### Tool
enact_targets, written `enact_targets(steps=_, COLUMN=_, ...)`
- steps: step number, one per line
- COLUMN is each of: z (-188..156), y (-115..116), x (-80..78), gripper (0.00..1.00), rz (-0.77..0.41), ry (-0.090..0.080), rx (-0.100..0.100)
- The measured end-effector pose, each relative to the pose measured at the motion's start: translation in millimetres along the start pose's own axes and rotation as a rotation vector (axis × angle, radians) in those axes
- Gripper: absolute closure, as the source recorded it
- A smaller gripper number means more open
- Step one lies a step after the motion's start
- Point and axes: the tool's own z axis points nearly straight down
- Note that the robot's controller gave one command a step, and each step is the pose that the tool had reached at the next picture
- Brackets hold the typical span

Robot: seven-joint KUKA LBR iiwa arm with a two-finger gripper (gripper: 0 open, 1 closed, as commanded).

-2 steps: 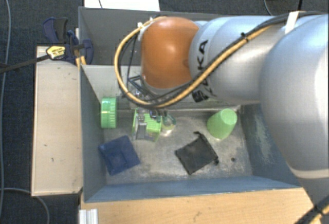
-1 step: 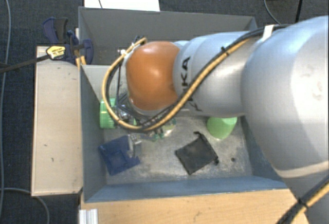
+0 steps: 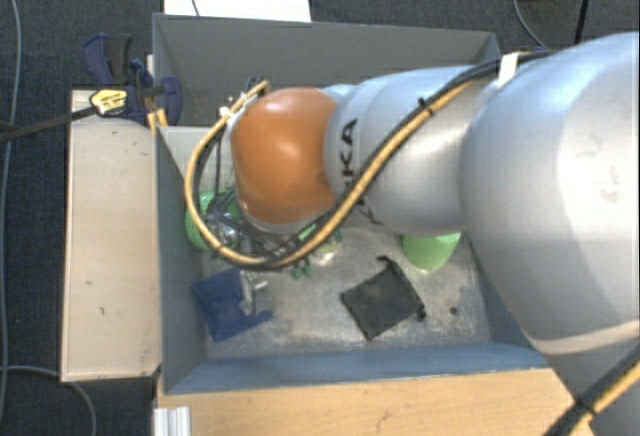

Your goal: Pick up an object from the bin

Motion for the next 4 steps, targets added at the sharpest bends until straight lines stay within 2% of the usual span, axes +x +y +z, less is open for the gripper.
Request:
enact_targets(steps=1, z=-16, y=4, x=-2.4, gripper=0.00, rz=0.050, ry=-0.007, rx=0.000)
enact_targets(steps=2, z=34, y=8, x=1.5, gripper=0.00, rz=-0.217, ry=-0.004, rx=0.000)
enact_targets(steps=3, z=45, y=9, x=6.3, gripper=1.00, rz=-0.088, ry=-0.006, rx=-0.001)
enact_targets(steps=4, z=45, y=9, x=6.3, gripper=1.00, rz=-0.088, ry=-0.006, rx=-0.001)
